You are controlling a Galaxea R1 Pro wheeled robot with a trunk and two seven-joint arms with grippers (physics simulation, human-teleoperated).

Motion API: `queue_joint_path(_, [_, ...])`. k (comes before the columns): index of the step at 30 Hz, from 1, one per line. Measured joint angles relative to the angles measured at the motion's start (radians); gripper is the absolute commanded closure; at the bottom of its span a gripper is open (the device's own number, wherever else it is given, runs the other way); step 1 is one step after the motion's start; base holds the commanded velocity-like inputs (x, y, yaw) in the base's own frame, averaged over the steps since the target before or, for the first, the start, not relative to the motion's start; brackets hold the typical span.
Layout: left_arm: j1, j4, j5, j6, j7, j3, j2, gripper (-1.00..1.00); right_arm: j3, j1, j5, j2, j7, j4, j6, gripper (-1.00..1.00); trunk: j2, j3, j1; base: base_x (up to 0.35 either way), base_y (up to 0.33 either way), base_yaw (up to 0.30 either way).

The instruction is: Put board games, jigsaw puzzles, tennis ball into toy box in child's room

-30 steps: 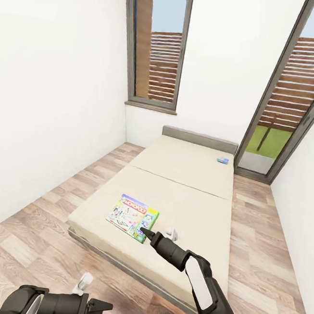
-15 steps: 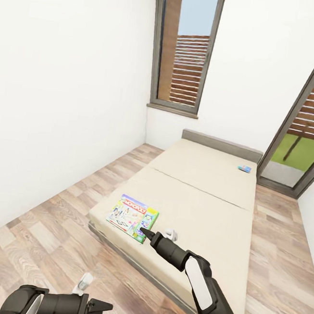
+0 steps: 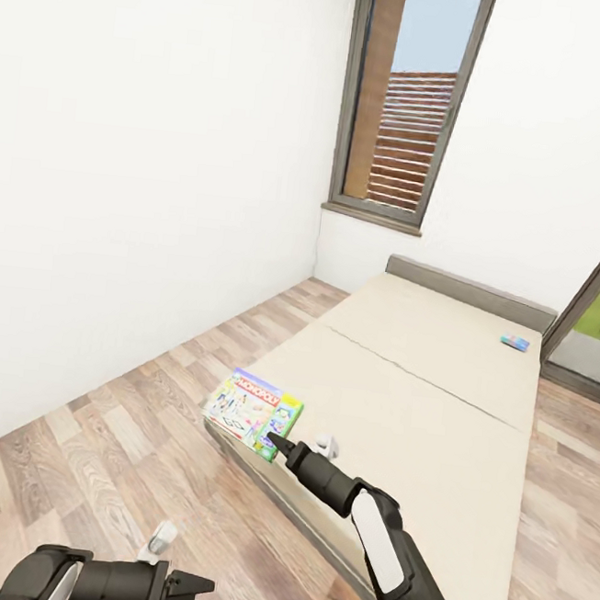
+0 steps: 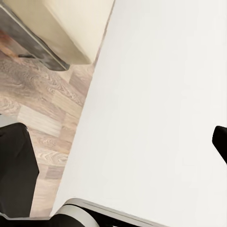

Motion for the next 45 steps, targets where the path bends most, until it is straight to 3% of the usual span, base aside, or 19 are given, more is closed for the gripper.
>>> queue_joint_path(7, [0.0,0.0,0.0,0.0,0.0,0.003,-0.001,-1.0,0.023,0.0,0.002,0.0,0.0,0.0,-0.001,1.0,0.007,0.003,-0.004,0.0,0.0,0.288])
queue_joint_path(34, [0.0,0.0,-0.001,-0.003,0.007,-0.001,-0.002,-1.0,0.025,0.0,0.003,0.0,0.0,0.0,-0.002,1.0,0.007,0.003,-0.004,0.0,0.0,0.288])
queue_joint_path(40, [0.0,0.001,0.0,-0.003,0.083,-0.003,-0.003,-1.0,0.026,0.0,0.003,0.0,0.0,0.0,-0.003,1.0,0.007,0.003,-0.004,0.0,0.0,0.289])
queue_joint_path(45, [0.0,0.001,0.0,-0.003,0.105,-0.003,-0.004,-1.0,0.025,0.0,0.003,0.0,0.0,0.0,-0.003,1.0,0.007,0.003,-0.004,0.0,0.0,0.289])
